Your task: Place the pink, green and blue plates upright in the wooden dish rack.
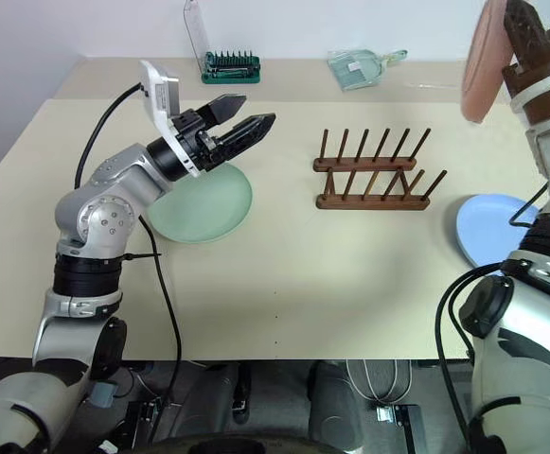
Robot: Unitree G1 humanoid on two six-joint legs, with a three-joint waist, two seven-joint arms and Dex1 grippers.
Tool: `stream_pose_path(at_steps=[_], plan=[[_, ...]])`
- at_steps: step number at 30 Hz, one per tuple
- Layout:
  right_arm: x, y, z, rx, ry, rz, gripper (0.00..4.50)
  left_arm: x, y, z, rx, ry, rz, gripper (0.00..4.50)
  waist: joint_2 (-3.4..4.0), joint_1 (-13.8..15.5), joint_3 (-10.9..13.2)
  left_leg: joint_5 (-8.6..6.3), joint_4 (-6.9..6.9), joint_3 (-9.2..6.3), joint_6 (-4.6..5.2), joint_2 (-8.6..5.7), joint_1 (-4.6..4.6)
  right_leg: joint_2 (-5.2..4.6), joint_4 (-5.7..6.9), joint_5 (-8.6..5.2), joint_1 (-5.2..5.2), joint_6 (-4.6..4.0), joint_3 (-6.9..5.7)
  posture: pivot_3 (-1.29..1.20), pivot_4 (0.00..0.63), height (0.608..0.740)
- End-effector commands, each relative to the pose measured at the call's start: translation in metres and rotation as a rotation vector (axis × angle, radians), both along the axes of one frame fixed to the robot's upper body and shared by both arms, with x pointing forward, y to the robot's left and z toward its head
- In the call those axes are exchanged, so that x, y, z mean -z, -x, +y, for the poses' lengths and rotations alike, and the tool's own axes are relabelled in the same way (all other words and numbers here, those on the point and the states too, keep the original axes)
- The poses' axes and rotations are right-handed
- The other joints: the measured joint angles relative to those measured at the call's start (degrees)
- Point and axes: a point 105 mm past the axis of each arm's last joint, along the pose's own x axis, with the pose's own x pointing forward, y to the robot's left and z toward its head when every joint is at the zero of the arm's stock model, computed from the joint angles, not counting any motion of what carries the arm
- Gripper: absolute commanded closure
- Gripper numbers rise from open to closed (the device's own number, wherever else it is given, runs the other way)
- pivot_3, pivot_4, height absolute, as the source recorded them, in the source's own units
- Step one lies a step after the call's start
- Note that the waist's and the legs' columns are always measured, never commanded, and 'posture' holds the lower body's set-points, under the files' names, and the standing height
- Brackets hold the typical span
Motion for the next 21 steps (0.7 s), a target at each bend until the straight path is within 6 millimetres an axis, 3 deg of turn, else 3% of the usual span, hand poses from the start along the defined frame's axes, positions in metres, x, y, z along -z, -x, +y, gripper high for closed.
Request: stream_pose_path(at_steps=[1,8,21], plan=[[-0.013,0.011,0.002,-0.073,0.019,-0.036,4.5,-0.013,0.005,0.0,0.01,0.026,-0.053,0.02,0.0,0.0,0.0,0.0,0.0,0.0,0.0,0.0,0.0,0.0,0.0,0.0,0.0,0.0,0.0,0.0,0.15,0.724],[0.001,0.004,-0.009,-0.147,-0.077,0.049,4.5,-0.011,0.009,-0.001,0.045,0.026,-0.034,0.02,0.0,0.1,0.0,0.0,0.0,0.01,0.0,-0.01,-0.01,0.0,-0.02,0.0,0.0,0.01,0.0,0.0,0.15,0.724],[0.018,0.014,-0.013,-0.175,-0.121,0.097,4.5,-0.011,0.007,0.0,0.042,0.025,-0.011,0.02,0.0,0.1,0.0,0.0,-0.01,0.0,0.0,0.0,-0.03,0.0,-0.05,0.01,-0.01,0.01,-0.01,0.0,0.15,0.724]])
